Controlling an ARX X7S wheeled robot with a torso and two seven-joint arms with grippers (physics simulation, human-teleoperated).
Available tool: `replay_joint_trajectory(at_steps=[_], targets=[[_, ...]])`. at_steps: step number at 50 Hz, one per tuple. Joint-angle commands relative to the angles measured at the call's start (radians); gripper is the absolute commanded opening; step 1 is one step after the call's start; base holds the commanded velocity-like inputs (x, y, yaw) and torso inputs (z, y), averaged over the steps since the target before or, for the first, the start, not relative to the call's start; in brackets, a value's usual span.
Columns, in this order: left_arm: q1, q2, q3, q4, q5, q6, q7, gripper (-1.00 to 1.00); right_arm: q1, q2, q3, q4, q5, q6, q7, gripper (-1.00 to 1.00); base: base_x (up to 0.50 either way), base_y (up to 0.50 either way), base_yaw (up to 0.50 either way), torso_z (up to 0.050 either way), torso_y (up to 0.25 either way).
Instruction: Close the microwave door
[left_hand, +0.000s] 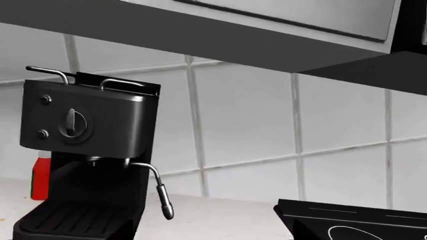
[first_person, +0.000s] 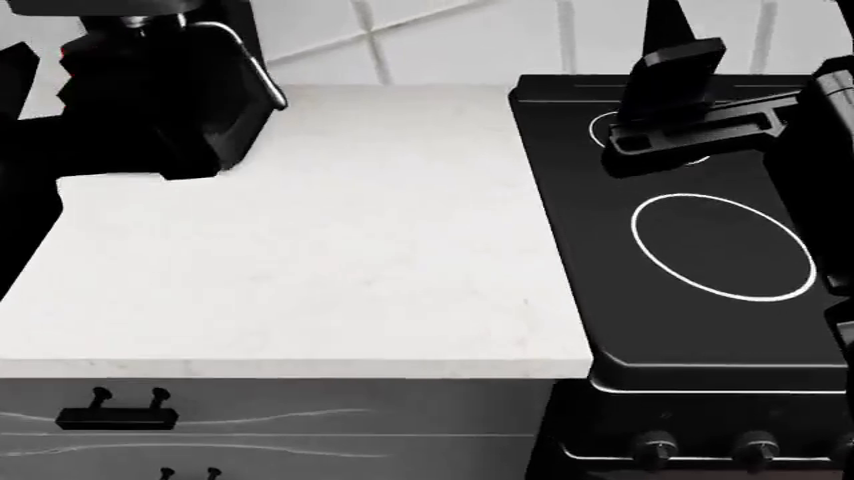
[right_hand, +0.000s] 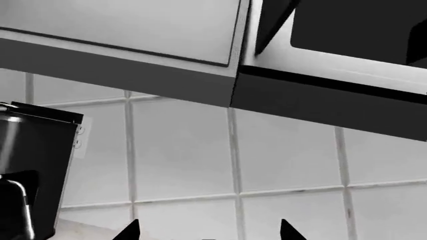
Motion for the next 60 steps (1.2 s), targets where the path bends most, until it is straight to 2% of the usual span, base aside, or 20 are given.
replay_joint_trajectory(at_steps=[1, 14, 25, 31, 41, 51, 60], targets=[[-0.036, -0.032, 0.014, 0.003, -0.046, 0.041, -0.025, 1.0, 0.065, 0.026, -0.034, 0.013, 0.074, -0.03, 0.064, 1.0, 0.09, 0.5, 0.0, 0.0, 0.0], [-0.05, -0.055, 0.025, 0.02, -0.07, 0.072, -0.033, 1.0, 0.125, 0.057, -0.083, 0.018, 0.141, -0.063, 0.135, 1.0, 0.23, 0.42, 0.0, 0.0, 0.0], [-0.044, -0.06, 0.037, 0.031, -0.064, 0.081, -0.027, 1.0, 0.125, 0.07, -0.089, 0.025, 0.139, -0.076, 0.136, 1.0, 0.5, 0.0, 0.0, 0.0, 0.001], [-0.039, -0.062, 0.041, 0.031, -0.053, 0.082, -0.018, 1.0, 0.123, 0.083, -0.101, 0.033, 0.133, -0.076, 0.151, 1.0, 0.39, -0.33, 0.0, 0.0, 0.002], [-0.029, -0.065, 0.044, 0.036, -0.04, 0.087, -0.007, 1.0, 0.108, 0.091, -0.115, 0.042, 0.143, -0.096, 0.171, 1.0, 0.01, -0.02, 0.0, 0.0, 0.0], [-0.04, -0.079, 0.057, 0.04, -0.052, 0.105, -0.016, 1.0, 0.116, 0.089, -0.128, 0.036, 0.136, -0.096, 0.152, 1.0, 0.0, -0.3, 0.0, 0.0, 0.0], [-0.038, -0.084, 0.058, 0.04, -0.043, 0.111, -0.005, 1.0, 0.115, 0.094, -0.129, 0.026, 0.121, -0.097, 0.137, 1.0, 0.35, 0.0, 0.0, 0.0, 0.001]])
